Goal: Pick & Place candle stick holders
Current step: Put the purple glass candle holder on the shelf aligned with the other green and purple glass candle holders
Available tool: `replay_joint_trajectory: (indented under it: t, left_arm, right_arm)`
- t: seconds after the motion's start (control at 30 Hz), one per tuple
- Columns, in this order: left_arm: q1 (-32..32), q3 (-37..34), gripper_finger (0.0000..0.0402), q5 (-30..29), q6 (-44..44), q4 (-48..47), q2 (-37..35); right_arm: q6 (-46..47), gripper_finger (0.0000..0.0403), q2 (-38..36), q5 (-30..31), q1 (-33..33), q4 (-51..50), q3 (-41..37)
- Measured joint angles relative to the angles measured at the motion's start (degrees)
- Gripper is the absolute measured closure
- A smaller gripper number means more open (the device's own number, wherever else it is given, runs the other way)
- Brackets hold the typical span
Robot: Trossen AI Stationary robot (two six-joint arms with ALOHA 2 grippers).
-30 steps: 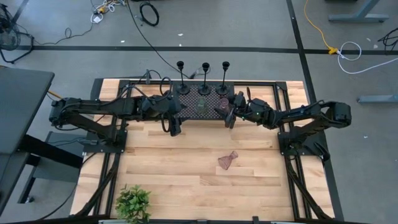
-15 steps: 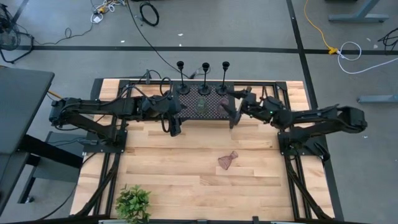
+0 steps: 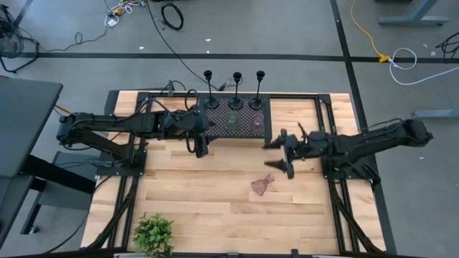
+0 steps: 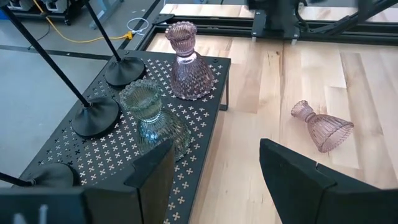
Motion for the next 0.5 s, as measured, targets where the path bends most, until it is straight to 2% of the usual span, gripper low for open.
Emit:
replay_joint_trajectory:
  t: [0.17, 0.33, 0.5]
  left_arm:
    - [0.0, 0.0, 0.0168, 0.35, -0.04, -0.01, 0.0]
    - [0.0, 0.0, 0.0168, 0.36, -0.04, -0.02, 0.0]
    - [0.0, 0.0, 0.0168, 0.35, -0.04, 0.02, 0.0]
  right_arm:
    - [8.31, 0.0102, 0.35, -1.49, 7.2, -5.37, 0.0]
    - [16.39, 0.011, 2.08, 1.25, 13.06, -12.54, 0.0]
    - [20.27, 0.0119, 3.5, 4.2, 15.72, -17.81, 0.0]
